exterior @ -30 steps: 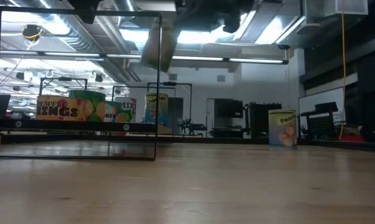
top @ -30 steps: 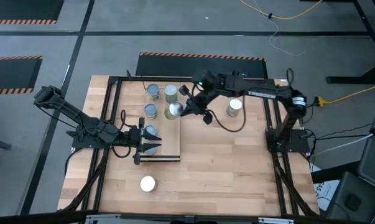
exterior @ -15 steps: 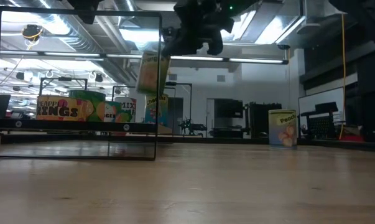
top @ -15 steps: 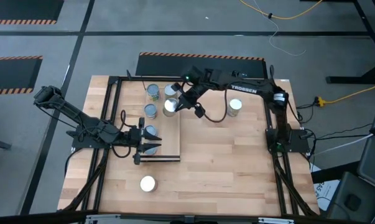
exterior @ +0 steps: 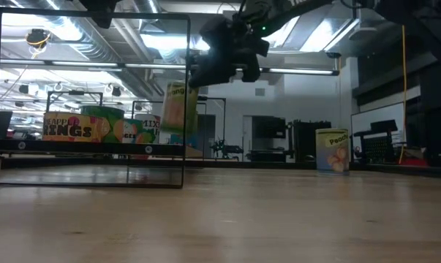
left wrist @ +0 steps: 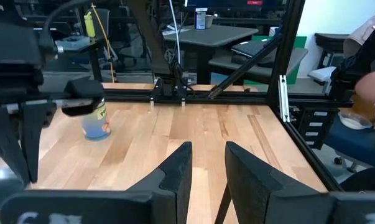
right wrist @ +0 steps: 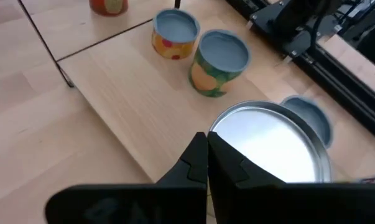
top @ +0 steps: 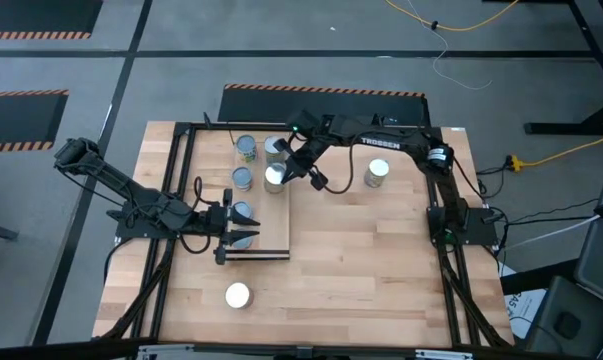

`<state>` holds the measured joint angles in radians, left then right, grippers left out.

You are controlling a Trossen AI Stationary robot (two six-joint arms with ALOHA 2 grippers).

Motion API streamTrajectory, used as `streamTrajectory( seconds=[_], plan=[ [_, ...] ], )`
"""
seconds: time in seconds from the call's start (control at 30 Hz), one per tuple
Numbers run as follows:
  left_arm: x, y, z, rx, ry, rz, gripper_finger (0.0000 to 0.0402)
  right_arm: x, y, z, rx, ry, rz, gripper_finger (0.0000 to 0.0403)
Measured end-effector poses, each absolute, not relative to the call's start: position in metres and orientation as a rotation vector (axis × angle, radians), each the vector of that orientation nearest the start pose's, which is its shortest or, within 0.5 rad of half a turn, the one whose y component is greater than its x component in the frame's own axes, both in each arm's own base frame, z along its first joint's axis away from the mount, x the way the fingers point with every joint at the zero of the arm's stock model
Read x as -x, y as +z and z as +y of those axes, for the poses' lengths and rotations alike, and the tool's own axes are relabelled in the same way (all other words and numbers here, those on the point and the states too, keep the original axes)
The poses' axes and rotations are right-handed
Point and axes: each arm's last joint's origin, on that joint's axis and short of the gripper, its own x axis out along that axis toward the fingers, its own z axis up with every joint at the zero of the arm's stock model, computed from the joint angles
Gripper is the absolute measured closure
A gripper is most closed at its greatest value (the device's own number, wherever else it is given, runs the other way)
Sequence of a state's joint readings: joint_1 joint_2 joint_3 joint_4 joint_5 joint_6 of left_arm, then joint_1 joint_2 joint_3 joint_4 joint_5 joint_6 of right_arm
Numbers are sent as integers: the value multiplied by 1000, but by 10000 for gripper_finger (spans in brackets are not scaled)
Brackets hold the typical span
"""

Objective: Pick and place cans onto a shelf
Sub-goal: Put the large canned oranges on the shelf

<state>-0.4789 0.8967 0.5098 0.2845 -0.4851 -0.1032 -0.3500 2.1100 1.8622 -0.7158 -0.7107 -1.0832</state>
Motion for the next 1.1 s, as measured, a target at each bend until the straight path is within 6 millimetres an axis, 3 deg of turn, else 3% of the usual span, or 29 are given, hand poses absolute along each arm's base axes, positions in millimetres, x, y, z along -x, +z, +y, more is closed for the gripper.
streamTrajectory(
  seconds=[0.63, 1.1],
  plan=[
    [-182, 263, -79, 56, 11, 90, 312, -444, 232, -145, 509, 730, 581, 403],
    [-182, 263, -79, 56, 11, 90, 312, -443, 232, -146, 507, 727, 585, 388]
  ],
)
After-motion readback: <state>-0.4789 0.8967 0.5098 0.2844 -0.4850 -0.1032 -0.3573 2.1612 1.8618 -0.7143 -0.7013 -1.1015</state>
